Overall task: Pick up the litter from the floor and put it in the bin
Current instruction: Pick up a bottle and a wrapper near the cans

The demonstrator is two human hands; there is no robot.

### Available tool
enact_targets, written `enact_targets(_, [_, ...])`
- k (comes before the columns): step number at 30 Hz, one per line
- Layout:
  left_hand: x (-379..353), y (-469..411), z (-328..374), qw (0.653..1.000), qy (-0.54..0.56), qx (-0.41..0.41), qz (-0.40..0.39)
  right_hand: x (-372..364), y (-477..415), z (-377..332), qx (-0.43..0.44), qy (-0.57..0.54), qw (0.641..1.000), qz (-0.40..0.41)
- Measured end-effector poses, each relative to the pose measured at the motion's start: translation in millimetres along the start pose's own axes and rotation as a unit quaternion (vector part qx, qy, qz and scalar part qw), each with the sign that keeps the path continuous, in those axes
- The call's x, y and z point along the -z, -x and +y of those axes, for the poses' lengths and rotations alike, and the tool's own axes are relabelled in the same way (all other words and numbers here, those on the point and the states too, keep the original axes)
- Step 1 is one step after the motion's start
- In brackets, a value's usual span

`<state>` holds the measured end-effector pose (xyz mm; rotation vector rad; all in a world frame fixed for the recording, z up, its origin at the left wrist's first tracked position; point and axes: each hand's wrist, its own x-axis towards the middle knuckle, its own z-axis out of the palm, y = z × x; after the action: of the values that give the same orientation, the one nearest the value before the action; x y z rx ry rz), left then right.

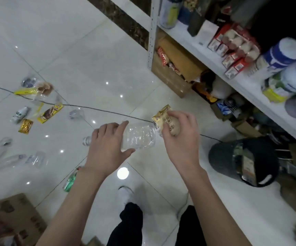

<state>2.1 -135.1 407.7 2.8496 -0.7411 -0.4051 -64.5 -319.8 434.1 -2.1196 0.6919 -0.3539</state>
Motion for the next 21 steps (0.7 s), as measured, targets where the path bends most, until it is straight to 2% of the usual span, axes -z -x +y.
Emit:
enact_targets(7, [-63.8, -30.8, 178.7, 0.992, -0.025, -0.104, -0.060, 136.5, -1.1, 136.9, -0.099, 0.008, 0.992, 0.083])
enact_targets(13, [-146.0, -50.8, 318.8, 0.980, -0.033, -0.171, -0.099, 235.7, 23.8, 276.0, -0.149, 0.053, 0.972, 0.174])
enact_targets(18, [-216.1, -63.3, 407.1, 0.977, -0.041, -0.166, -0.128, 281.6, 44.9, 375.7, -0.250, 0.071, 0.951, 0.166])
enact_targets(21, [-253.8, -72.6, 442.1, 0.978, -0.052, -0.149, -0.136, 287.5, 52.0, 424.9, -0.282, 0.077, 0.942, 0.166])
